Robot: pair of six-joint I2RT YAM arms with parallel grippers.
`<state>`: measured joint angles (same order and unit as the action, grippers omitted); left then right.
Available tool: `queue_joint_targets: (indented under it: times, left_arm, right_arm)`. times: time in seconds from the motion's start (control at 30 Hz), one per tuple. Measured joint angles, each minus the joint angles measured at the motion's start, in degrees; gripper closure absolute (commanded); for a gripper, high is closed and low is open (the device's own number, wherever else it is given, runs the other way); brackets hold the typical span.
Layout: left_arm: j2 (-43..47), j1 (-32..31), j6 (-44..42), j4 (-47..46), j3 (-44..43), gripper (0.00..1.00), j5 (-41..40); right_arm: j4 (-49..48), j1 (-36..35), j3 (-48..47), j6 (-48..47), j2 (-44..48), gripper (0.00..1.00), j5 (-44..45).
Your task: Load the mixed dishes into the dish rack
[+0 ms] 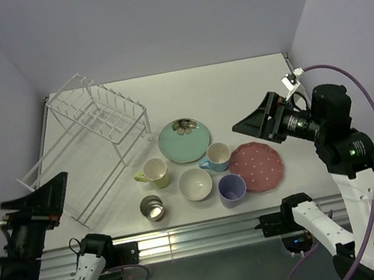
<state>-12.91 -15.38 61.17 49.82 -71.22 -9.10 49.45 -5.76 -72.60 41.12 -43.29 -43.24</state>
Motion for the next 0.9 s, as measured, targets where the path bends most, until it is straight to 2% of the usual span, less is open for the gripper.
queue_joint_targets:
  times: [0.17,0.33,0.4,0.5,0.67,0.7,0.77,0.9]
  left_arm:
    - [-8.50,-0.04,-0.26,0.87,1.07,0.01,9.97]
    - [-7.80,-0.09,4.24,-5.64,12.66,0.01,17.59]
    - [-8.13,-0.09,4.72,-5.81,13.62,0.01,18.62]
    - [-10.34,-0.09,3.10,-4.70,11.23,0.01,18.78]
    - [-16.17,-0.09,0.90,-4.35,7.15,0.01,19.50]
    - [-16.85,-0.09,1.29,-4.11,7.61,0.01,19.89]
    - [-17.46,-0.09,2.03,-5.05,10.80,0.09,21.75]
    - [-19.65,-0.09,2.23,-3.39,13.86,0.09,24.30]
  right_arm:
    - [7.48,-4.52,-3.93,-7.08,-5.81,0.00,10.97]
    - [12.48,-24.61,-12.13,-7.87,-15.61,0.00,27.06]
    - [13.53,-32.15,-16.59,-7.80,-20.90,0.00,33.48]
    - [14.67,-39.47,-19.65,-7.30,-28.37,0.00,41.35]
    - [15.39,-41.99,-13.86,-5.75,-34.16,0.00,44.94]
    - [15.08,-41.99,-12.26,-5.68,-34.07,0.02,44.96]
    - [14.60,-41.99,-9.49,-5.70,-33.86,0.09,44.63]
    - [12.35,-42.03,-6.84,-5.90,-33.90,0.12,43.85]
